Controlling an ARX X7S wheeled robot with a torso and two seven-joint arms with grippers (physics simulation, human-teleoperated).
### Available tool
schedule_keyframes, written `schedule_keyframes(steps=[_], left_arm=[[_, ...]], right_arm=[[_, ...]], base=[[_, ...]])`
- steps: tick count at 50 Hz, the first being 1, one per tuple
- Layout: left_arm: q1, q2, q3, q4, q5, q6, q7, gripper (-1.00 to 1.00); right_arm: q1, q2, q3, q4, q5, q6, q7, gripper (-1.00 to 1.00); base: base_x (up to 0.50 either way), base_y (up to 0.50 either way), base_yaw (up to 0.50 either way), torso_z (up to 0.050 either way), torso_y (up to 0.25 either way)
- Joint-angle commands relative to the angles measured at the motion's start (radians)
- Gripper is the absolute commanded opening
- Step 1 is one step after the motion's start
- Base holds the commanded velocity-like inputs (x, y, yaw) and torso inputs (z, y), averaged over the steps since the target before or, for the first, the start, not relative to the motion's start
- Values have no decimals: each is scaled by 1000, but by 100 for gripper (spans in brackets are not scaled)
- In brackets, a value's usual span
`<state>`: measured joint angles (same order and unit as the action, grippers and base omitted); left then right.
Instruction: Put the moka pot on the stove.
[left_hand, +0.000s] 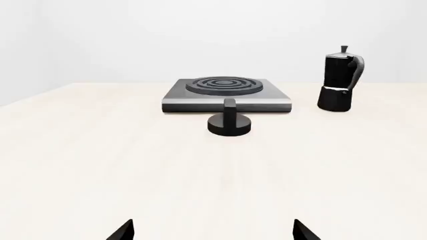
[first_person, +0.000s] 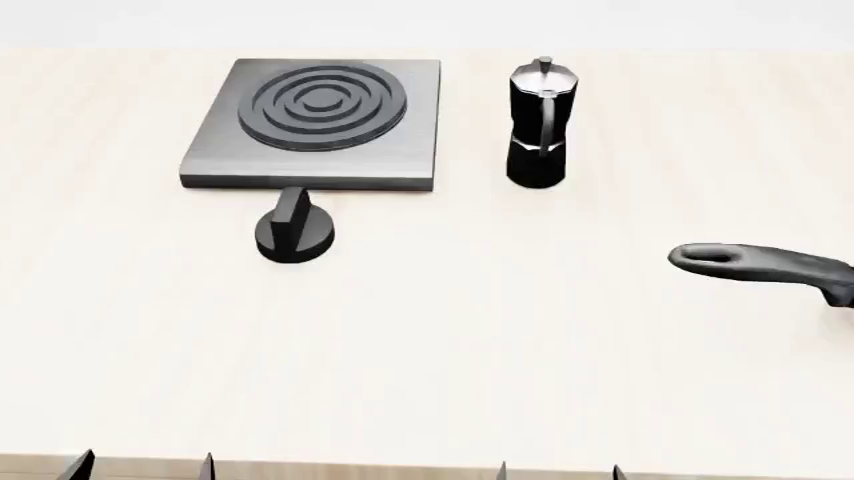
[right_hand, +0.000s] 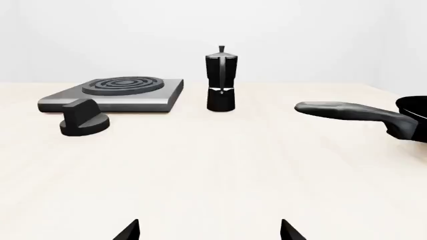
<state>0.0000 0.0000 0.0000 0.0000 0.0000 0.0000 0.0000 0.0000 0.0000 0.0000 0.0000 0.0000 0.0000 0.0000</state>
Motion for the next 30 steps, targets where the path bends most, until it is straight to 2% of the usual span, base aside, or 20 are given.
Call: schedule_keyframes(steps=[1, 13, 23, 29, 30], left_arm=[[0, -10, 11, 0, -10, 0, -11, 100], [-2, -47, 54, -2, -49, 6, -41, 100], [-4, -63, 75, -25, -50, 73, -65, 100], [-4, -69, 83, -16, -43, 50, -92, 100], [-5, -72, 88, -36, -53, 107, -77, 100]], right_arm=[[0, 9, -13, 0, 9, 0, 13, 100], [1, 51, -63, -21, 12, 60, 62, 100], [3, 66, -80, 8, 40, -23, 67, 100], [4, 74, -90, 10, 50, -29, 74, 100], [4, 75, -91, 13, 51, -38, 75, 100]], base=[[0, 0, 0, 0, 0], [0, 0, 0, 0, 0], [0, 0, 0, 0, 0], [0, 0, 0, 0, 0], [0, 0, 0, 0, 0]])
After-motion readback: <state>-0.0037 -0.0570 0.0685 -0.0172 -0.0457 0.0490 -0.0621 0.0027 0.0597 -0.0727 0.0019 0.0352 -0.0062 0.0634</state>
